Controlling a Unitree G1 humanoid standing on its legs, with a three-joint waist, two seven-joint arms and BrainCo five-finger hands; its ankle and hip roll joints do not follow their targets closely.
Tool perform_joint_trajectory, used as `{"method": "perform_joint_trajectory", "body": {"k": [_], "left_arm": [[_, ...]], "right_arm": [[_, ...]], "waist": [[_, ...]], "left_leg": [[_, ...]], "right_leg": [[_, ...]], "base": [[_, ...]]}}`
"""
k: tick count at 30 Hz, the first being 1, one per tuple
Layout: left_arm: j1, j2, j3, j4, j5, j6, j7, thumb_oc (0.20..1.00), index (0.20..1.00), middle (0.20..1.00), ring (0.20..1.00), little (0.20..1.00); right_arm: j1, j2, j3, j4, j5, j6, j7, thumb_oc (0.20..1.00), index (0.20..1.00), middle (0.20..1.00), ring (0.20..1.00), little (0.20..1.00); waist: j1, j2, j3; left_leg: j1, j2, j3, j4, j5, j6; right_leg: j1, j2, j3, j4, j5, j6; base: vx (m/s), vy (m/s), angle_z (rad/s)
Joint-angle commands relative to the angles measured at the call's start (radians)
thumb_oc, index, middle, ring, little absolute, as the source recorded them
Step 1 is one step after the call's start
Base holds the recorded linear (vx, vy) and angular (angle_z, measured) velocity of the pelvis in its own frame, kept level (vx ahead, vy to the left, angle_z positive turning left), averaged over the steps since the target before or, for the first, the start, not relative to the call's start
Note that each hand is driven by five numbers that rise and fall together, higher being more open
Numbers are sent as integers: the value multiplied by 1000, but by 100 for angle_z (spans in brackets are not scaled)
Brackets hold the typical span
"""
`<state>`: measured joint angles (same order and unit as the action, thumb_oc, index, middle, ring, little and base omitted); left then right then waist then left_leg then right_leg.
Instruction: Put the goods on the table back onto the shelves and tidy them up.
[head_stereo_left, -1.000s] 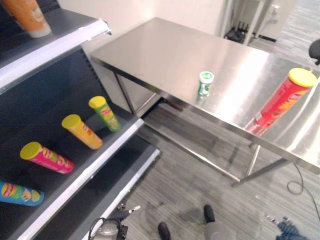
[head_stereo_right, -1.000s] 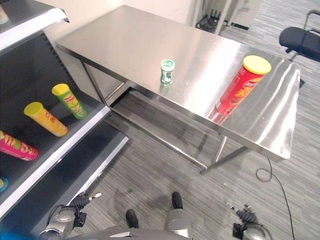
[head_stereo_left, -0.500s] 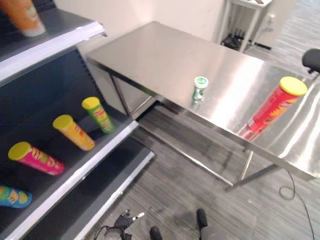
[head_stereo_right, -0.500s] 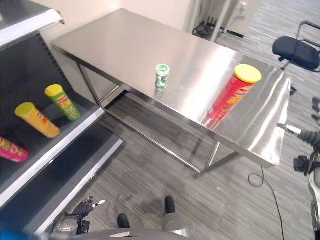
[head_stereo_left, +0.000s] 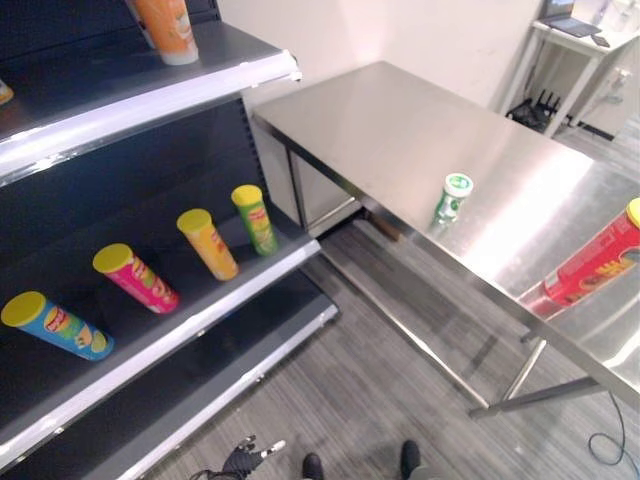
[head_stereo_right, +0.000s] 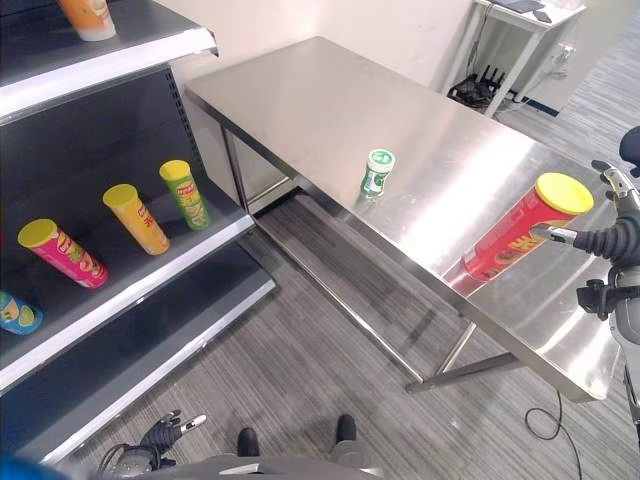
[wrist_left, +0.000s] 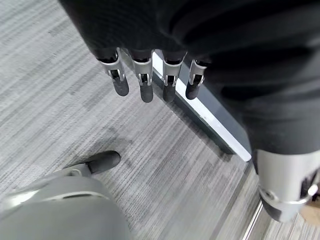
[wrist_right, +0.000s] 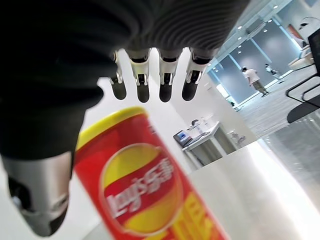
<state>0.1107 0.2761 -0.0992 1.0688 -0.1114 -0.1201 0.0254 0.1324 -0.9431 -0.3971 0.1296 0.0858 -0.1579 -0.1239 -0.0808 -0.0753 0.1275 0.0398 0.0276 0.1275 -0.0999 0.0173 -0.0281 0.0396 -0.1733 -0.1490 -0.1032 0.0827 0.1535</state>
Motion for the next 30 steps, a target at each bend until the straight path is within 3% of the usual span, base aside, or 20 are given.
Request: {"method": "perform_joint_trajectory", "body": {"k": [1,6,12,30], "left_arm": [[-77,16,12,35,-2,-17,4,1000,1000,1000,1000,1000],[-72,11,2,15,-2,-18,8,1000,1000,1000,1000,1000],[-62,18,-9,-7,-9,-22,9,1000,1000,1000,1000,1000],[-53,14,-14,20,-12,-17,15,1000,1000,1000,1000,1000]], "right_arm": [[-52,-44,-75,-6,-27,-21,-30,1000,1000,1000,1000,1000],[-43,-29,-91,-4,-22,-22,-41,1000,1000,1000,1000,1000],[-109,-18,-29,12,-17,-31,-46,1000,1000,1000,1000,1000],[-195,-73,90,82,-60,-3,-36,1000,1000,1000,1000,1000]], "waist": [[18,-6,3],[16,1,-1],[27,10,-8],[49,2,-13]], "left_leg": [[22,51,-2,38,-75,-50],[27,52,-7,35,-77,-49],[38,50,-4,34,-82,-45],[38,49,-21,24,-75,-50]], "right_leg": [[24,-22,26,62,-114,51],[32,-23,22,62,-118,49],[39,-25,20,56,-118,51],[53,-24,-5,56,-124,45]], "base": [[19,-17,9],[4,-3,1],[0,0,0],[2,-3,1]]}}
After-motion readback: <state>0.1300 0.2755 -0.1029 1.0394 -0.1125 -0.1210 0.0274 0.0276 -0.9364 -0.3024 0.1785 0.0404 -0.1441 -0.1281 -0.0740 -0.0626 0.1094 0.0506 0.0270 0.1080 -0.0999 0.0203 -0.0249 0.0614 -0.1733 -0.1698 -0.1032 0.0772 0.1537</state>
